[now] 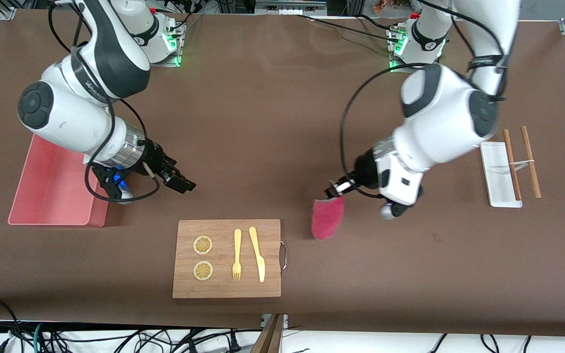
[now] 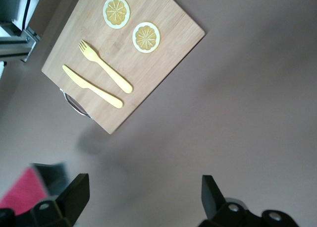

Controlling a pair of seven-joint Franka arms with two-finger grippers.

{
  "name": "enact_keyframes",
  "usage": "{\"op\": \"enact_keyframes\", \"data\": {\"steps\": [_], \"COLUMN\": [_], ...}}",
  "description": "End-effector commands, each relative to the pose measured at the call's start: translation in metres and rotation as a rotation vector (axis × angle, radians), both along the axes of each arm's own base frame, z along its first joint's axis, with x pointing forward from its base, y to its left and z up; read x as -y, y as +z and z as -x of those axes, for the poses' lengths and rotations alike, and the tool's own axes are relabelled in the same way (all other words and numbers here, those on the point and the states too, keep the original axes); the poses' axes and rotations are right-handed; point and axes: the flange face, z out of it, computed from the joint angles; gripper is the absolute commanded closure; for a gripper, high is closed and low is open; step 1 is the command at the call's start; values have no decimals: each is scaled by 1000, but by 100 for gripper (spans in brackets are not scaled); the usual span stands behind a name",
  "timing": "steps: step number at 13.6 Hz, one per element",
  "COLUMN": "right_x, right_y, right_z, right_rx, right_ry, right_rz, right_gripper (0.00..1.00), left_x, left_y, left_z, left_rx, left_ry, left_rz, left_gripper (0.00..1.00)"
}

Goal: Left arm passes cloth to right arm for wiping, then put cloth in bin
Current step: 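Carry the cloth with the left gripper while the right gripper approaches it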

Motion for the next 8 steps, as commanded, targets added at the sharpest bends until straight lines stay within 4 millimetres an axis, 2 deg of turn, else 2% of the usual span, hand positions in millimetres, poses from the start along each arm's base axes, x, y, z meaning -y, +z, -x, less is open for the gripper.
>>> {"op": "enact_keyframes", "data": {"steps": [1, 5, 8], "right_x": [-30, -60, -77], "right_y": [-18, -46, -65], "right_z": [-3, -7, -9], "right_rx": [1, 12, 23], "right_ry": [-85, -165, -208], "right_rz": [-52, -99, -127], "right_gripper": [0, 0, 0], "left_x": [46, 114, 134], "left_y": [-1, -14, -17], "left_z": [12, 37, 50], "left_rx": [-27, -61, -112], "left_ry": [187, 439, 508], "left_rz": [83, 239, 281], "left_gripper": [100, 100, 100]}}
